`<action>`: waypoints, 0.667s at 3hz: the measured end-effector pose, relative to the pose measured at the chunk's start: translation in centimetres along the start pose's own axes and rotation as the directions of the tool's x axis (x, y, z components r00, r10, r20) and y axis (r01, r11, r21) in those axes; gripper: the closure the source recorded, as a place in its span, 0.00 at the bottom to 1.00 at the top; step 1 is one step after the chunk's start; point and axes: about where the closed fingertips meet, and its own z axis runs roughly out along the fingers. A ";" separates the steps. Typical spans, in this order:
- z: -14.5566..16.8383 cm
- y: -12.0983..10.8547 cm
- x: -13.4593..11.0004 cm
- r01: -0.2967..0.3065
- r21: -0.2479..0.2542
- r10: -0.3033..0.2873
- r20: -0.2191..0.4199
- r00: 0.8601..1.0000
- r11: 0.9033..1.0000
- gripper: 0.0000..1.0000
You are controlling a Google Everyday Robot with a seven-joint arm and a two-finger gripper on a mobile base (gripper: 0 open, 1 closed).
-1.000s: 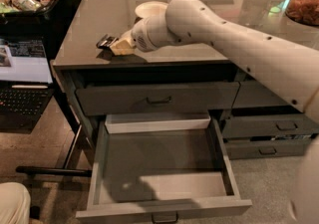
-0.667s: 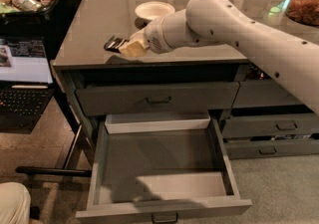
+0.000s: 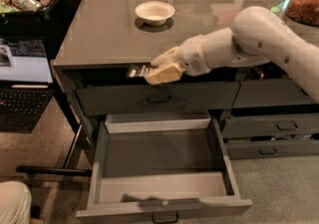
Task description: Place rxbar chocolate into middle drawer
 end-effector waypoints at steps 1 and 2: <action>-0.8 1.4 6.8 -0.036 -0.084 0.034 -0.035 0.999 0.996 1.00; 0.1 2.1 14.2 -0.103 -0.114 0.094 -0.081 0.992 0.988 1.00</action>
Offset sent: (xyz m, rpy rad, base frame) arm -0.0474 -0.0966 -0.2267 -0.0542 0.2583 -0.0053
